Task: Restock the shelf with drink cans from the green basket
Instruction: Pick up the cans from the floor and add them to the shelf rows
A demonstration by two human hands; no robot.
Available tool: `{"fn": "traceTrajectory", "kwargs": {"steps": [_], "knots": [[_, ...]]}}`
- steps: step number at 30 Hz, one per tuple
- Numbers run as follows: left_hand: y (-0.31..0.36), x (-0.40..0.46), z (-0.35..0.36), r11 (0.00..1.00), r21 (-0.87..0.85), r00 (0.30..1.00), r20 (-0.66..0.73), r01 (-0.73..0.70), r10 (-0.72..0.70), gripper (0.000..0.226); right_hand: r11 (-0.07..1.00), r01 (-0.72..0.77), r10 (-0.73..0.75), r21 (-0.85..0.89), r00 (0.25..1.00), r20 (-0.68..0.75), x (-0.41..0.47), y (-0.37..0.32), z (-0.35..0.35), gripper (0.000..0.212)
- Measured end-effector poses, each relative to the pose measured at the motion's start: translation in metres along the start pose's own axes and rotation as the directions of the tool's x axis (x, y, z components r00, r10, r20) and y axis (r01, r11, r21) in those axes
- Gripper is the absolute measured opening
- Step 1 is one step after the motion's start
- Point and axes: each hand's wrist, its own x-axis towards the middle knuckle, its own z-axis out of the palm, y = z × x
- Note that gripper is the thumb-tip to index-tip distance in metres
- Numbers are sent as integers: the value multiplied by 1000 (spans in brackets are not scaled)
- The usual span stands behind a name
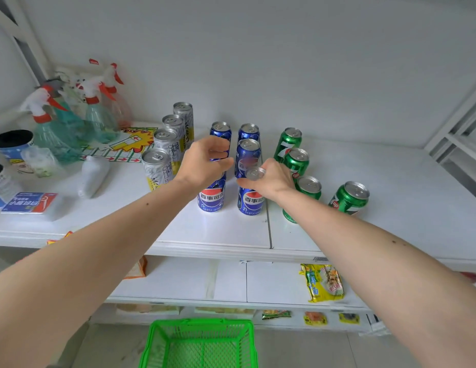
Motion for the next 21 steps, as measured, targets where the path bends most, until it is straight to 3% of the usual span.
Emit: {"fn": "traceTrajectory", "kwargs": {"steps": [3, 7, 13, 18, 21], "knots": [[5, 8, -3, 993, 104, 999, 2, -53, 53, 35, 997, 29, -28, -74, 999, 16, -3, -2, -1, 78], [8, 18, -5, 981, 171, 996, 20, -86, 84, 32, 996, 74, -70, -46, 993, 91, -6, 0, -10, 80], [13, 32, -5, 970, 223, 994, 74, -93, 78, 37, 996, 94, -93, -14, 995, 39, -9, 5, -11, 61], [13, 45, -4, 936, 328, 987, 138, -129, 88, 35, 995, 100, -100, 4, 988, 120, -2, 2, -24, 88], [11, 62, -6, 923, 368, 991, 112, -111, 74, 30, 995, 51, -51, 86, 999, -4, 26, -9, -44, 79]]}}
